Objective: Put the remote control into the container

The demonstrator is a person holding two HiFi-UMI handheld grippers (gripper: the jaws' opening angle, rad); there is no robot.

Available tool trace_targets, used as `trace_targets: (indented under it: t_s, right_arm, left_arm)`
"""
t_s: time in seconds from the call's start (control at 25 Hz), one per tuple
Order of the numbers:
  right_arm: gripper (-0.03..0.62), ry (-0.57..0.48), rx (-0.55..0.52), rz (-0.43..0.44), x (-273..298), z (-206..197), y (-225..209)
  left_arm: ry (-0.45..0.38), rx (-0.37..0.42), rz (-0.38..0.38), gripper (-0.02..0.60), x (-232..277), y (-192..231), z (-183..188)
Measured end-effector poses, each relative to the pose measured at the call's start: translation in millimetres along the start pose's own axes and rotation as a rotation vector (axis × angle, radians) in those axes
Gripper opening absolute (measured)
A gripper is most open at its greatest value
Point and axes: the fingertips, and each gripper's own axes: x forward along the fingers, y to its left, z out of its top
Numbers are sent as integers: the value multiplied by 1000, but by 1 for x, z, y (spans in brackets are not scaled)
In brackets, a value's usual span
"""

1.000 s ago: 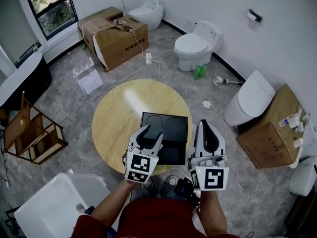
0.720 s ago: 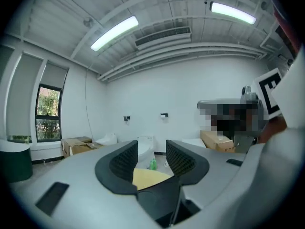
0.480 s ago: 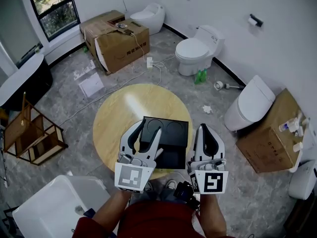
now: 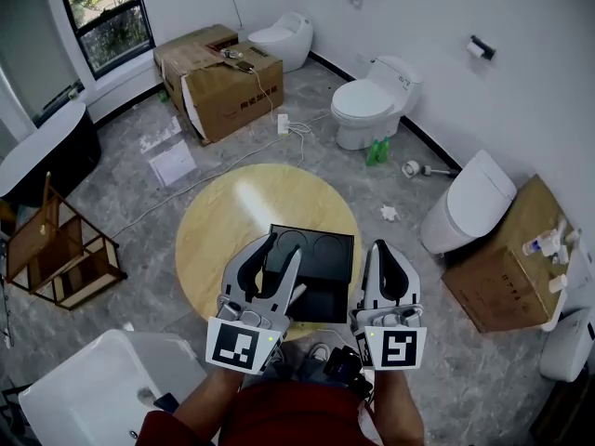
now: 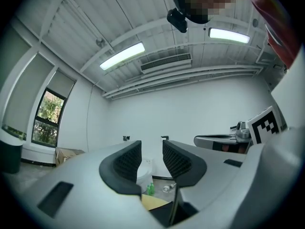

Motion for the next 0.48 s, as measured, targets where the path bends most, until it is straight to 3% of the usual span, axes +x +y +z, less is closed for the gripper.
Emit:
trace_targets:
  t_s: [0.32,0.48]
  right_arm:
    - [21,5,5,13,-1,0,2]
    - [21,-1,7,16,-2,5,2]
  left_arm:
    - [-6,-3,65,43,-4,8,10]
    - [-54,-38,96,15,-6,9,21]
